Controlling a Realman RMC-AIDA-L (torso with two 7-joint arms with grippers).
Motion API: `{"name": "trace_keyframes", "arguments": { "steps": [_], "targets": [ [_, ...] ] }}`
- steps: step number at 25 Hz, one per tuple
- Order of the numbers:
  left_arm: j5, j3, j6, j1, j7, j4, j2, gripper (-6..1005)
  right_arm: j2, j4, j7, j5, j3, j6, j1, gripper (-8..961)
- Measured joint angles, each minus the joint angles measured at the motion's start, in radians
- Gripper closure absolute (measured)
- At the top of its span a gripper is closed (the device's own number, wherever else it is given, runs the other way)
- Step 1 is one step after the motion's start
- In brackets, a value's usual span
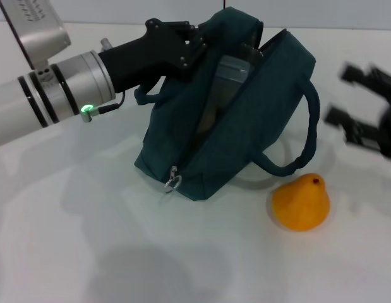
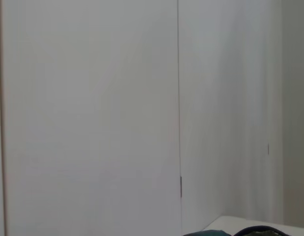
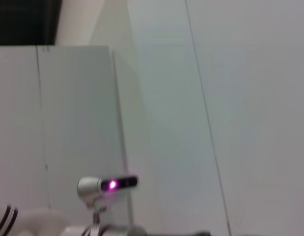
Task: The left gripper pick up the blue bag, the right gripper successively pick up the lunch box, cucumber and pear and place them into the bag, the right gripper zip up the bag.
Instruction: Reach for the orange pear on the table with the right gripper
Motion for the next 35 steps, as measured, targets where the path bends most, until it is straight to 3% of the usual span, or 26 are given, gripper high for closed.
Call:
{"name": "trace_keyframes", "arguments": {
  "steps": [5,12,24,29,35],
  "targets": [
    [-0.001,0.006,-0.004,-0.004,0.010,-0.009,-0.002,922,0.002,0.117,-0.247,0.002,0.005,-0.051,-0.098,142],
    [-0.003,0.012,-0.004,-0.013,0.034,-0.044,-0.003,922,0.003,0.297,-0.391,0.001,0.003,-0.048,-0.104,192],
    [-0.003,0.020,-0.005,-0.043,0.067,-0.078,-0.006,921,0.008,0.375,-0.459,-0.003,-0.007,0.041,-0.070,278],
    [-0.004,0.020,-0.014,-0.049,0.069,-0.078,-0.006,921,0.011,0.380,-0.457,-0.004,-0.028,0.076,-0.047,482],
    [-0.007,0.020,-0.015,-0.051,0.070,-0.078,-0.006,922,0.017,0.380,-0.452,-0.007,-0.055,0.111,-0.027,566]
  ]
}}
